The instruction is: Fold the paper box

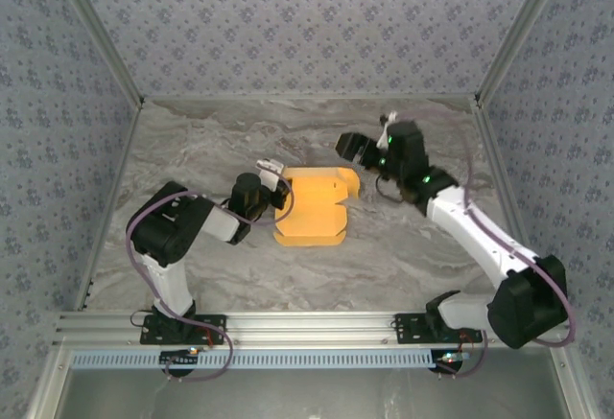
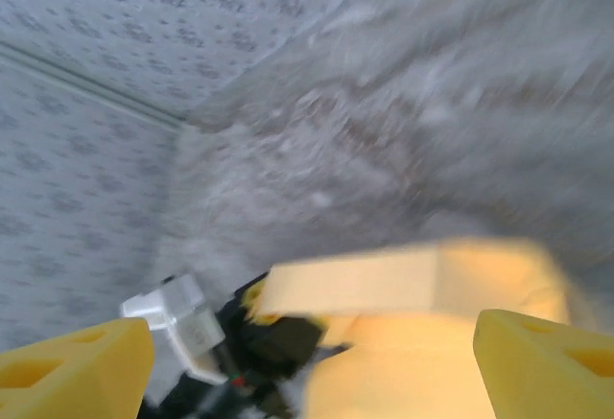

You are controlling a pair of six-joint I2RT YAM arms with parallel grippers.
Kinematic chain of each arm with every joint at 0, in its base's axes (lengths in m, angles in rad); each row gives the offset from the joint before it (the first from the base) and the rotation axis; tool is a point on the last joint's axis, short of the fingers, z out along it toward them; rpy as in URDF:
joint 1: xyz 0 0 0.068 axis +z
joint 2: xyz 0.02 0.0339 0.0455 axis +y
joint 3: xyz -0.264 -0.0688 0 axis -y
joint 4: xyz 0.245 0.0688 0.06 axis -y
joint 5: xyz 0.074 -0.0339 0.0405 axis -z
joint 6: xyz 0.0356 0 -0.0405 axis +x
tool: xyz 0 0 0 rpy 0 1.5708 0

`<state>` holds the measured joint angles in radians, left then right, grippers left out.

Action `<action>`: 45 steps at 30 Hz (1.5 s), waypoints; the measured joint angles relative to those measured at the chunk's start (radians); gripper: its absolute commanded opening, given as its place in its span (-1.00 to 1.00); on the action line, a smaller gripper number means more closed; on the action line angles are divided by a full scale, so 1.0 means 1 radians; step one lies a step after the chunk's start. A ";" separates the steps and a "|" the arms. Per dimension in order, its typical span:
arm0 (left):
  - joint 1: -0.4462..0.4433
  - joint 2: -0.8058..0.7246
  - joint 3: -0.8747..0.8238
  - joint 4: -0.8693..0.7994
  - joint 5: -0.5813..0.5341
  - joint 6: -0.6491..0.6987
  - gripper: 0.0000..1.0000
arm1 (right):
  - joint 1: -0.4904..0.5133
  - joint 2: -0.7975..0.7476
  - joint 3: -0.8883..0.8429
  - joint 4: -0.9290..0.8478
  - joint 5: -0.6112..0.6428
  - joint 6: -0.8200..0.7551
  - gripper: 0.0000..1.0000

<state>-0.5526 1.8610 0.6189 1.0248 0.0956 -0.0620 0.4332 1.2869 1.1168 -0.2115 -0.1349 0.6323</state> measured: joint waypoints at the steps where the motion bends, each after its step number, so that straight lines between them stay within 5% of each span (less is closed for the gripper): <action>1: 0.000 -0.001 0.000 -0.003 0.026 0.018 -0.81 | -0.013 0.018 0.100 -0.077 0.016 -0.092 0.78; 7: -0.002 -0.001 -0.007 0.002 0.152 0.089 -0.76 | -0.020 0.164 0.312 -0.301 -0.031 -0.472 0.76; 13: -0.019 0.021 -0.059 0.124 0.180 0.115 -0.74 | 0.005 0.449 0.341 -0.472 -0.086 -0.645 0.64; 22: -0.027 0.046 -0.075 0.200 0.181 0.130 -0.66 | 0.129 0.522 0.386 -0.539 -0.148 -0.704 0.65; 35: -0.051 0.053 -0.154 0.235 0.094 0.133 -0.25 | 0.134 0.635 0.449 -0.541 -0.188 -0.700 0.37; 45: -0.063 0.019 -0.239 0.265 -0.026 0.072 -0.24 | 0.135 0.635 0.451 -0.518 -0.195 -0.665 0.19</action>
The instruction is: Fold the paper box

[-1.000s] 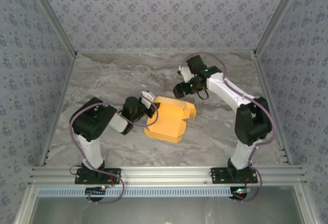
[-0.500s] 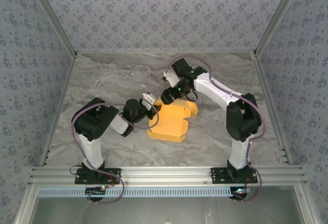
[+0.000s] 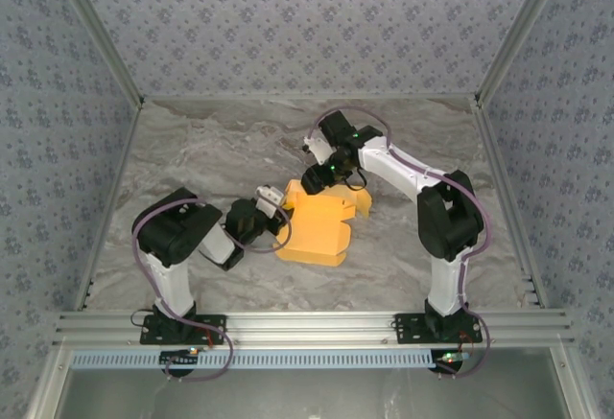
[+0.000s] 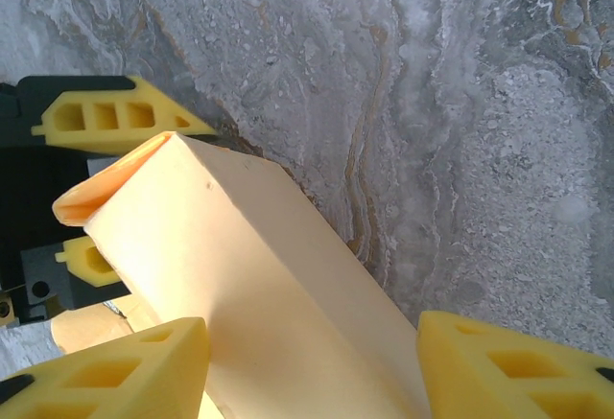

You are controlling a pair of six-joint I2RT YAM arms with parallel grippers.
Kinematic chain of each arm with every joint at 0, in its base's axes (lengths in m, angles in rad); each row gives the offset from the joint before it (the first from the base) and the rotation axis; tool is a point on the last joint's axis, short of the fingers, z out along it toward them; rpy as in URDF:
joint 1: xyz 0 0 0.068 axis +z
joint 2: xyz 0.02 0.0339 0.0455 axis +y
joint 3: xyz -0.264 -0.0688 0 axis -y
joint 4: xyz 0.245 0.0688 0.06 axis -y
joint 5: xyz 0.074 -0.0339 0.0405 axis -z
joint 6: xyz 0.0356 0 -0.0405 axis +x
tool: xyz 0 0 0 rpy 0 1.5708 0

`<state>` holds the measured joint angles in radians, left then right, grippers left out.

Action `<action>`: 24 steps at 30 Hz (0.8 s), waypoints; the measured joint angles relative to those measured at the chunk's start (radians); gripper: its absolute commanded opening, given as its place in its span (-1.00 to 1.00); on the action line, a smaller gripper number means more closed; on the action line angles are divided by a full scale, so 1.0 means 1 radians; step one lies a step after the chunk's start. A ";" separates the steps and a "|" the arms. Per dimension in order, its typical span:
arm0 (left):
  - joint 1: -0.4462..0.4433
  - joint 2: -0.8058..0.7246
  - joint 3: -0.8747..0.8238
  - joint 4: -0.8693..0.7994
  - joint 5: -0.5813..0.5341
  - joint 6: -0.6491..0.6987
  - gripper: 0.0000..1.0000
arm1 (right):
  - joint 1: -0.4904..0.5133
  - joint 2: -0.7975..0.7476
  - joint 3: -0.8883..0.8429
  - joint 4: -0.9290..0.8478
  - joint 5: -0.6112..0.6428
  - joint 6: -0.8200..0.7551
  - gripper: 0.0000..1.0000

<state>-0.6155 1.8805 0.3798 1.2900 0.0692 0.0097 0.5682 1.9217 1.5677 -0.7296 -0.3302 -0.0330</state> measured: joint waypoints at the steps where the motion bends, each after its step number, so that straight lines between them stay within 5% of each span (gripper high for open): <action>1: -0.001 -0.004 -0.004 0.001 -0.009 -0.008 -0.25 | 0.000 0.000 0.000 0.003 0.000 0.008 0.18; 17: -0.035 0.018 0.127 -0.010 -0.101 -0.006 -0.36 | -0.011 -0.119 -0.209 0.124 -0.021 0.300 0.13; 24: -0.035 0.033 0.103 0.008 -0.085 0.018 -0.14 | -0.026 -0.119 -0.213 0.132 -0.027 0.310 0.13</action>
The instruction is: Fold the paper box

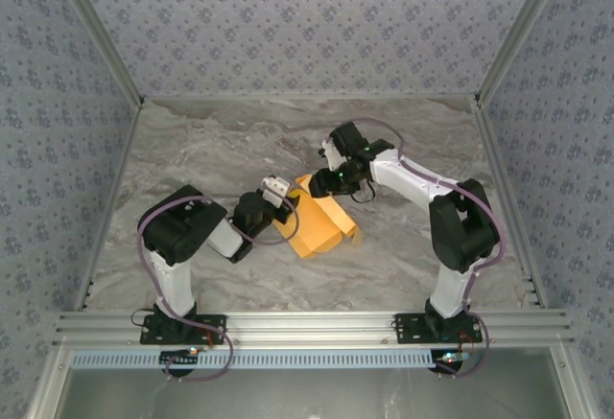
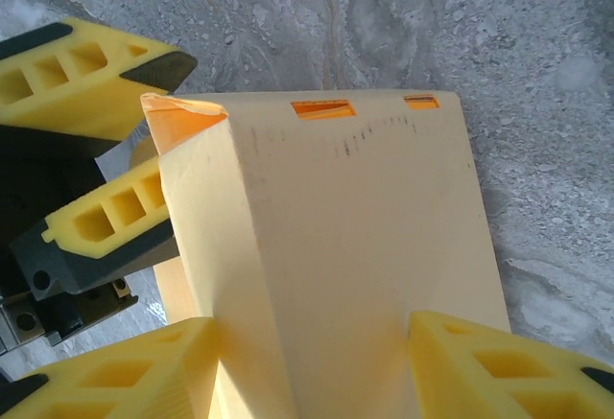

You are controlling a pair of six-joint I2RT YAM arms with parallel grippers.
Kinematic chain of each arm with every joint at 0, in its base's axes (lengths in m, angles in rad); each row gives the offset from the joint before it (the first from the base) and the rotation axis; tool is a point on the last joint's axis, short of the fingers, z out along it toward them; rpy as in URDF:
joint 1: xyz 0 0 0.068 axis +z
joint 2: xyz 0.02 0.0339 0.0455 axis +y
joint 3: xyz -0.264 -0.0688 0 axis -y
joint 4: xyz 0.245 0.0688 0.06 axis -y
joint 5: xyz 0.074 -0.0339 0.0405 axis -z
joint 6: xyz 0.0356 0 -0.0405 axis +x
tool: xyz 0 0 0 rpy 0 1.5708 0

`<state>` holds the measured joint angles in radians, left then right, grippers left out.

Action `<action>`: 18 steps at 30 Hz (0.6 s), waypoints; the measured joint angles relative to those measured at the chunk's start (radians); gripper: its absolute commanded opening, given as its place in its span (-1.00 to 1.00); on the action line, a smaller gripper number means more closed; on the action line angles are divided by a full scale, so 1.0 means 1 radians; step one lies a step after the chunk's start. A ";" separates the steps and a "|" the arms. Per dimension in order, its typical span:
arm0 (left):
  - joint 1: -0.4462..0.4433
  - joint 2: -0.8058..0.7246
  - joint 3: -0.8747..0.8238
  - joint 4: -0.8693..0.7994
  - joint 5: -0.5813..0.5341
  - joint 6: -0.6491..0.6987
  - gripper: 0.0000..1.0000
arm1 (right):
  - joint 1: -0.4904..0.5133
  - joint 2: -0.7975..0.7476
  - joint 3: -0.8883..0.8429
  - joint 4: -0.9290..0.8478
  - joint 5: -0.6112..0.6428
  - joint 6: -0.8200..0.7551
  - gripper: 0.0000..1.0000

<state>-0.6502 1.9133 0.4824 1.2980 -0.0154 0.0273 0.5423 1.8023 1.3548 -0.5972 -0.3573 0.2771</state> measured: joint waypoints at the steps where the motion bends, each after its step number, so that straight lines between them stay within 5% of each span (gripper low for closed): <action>1: 0.000 -0.001 -0.009 0.005 0.006 0.007 -0.12 | -0.005 0.000 0.000 0.000 -0.003 -0.001 0.13; 12: 0.050 -0.166 -0.026 -0.032 0.156 0.036 0.15 | -0.110 0.002 0.007 -0.002 -0.070 -0.042 0.11; 18: 0.100 -0.181 0.109 -0.092 0.303 0.045 0.16 | -0.141 0.012 0.005 0.024 -0.113 -0.047 0.11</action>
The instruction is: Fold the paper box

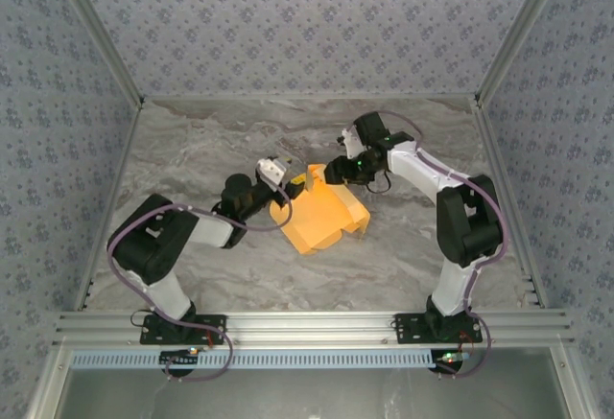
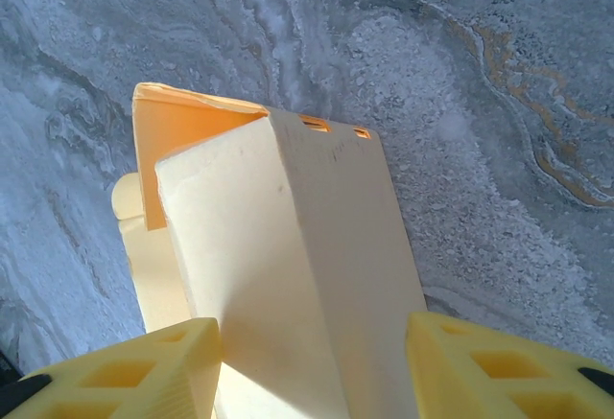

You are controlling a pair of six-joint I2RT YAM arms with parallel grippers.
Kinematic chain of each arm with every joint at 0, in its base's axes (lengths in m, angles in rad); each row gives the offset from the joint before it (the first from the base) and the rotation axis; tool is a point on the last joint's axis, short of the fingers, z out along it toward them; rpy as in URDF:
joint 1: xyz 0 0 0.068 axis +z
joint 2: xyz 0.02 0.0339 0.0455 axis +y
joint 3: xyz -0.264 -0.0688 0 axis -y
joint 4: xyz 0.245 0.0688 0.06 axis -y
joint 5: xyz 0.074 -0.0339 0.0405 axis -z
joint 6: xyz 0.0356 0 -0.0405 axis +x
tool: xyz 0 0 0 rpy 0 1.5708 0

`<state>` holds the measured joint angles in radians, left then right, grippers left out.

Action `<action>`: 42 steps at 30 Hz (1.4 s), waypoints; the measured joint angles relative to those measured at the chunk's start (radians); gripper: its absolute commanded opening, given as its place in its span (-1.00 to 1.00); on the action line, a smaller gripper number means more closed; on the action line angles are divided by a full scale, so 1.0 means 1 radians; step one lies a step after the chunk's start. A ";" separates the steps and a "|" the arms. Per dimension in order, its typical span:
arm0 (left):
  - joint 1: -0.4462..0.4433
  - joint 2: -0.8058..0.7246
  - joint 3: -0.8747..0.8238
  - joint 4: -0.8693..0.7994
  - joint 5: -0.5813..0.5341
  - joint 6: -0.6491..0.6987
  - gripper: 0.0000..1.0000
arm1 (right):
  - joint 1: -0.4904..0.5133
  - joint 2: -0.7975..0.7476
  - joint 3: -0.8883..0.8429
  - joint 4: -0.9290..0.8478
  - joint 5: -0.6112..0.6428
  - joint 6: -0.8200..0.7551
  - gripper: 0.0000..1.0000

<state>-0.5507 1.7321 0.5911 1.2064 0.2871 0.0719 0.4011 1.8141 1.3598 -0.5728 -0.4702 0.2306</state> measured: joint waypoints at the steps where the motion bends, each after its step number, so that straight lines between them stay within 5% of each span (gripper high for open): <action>1: 0.021 0.026 0.019 0.023 0.044 -0.013 0.16 | 0.000 0.001 0.000 0.002 -0.005 -0.003 0.10; 8: 0.100 0.210 0.091 0.066 0.216 -0.073 0.17 | 0.000 0.001 0.000 0.002 -0.029 -0.018 0.10; 20: 0.096 0.212 0.148 -0.043 0.334 -0.066 0.22 | 0.003 0.001 0.000 0.002 -0.043 -0.038 0.10; 27: 0.037 0.097 0.021 -0.097 0.298 -0.092 0.19 | 0.010 0.008 0.000 -0.009 -0.043 -0.045 0.09; 33: 0.011 0.082 -0.195 0.015 0.210 -0.095 0.19 | 0.036 0.024 0.000 -0.025 -0.075 -0.060 0.09; 42: 0.021 0.025 -0.303 0.076 0.107 -0.035 0.18 | 0.053 0.029 0.003 -0.055 -0.118 -0.086 0.08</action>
<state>-0.5301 1.7573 0.2882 1.2823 0.3943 0.0364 0.4545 1.8431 1.3624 -0.6273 -0.5884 0.1444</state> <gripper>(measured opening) 0.593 0.541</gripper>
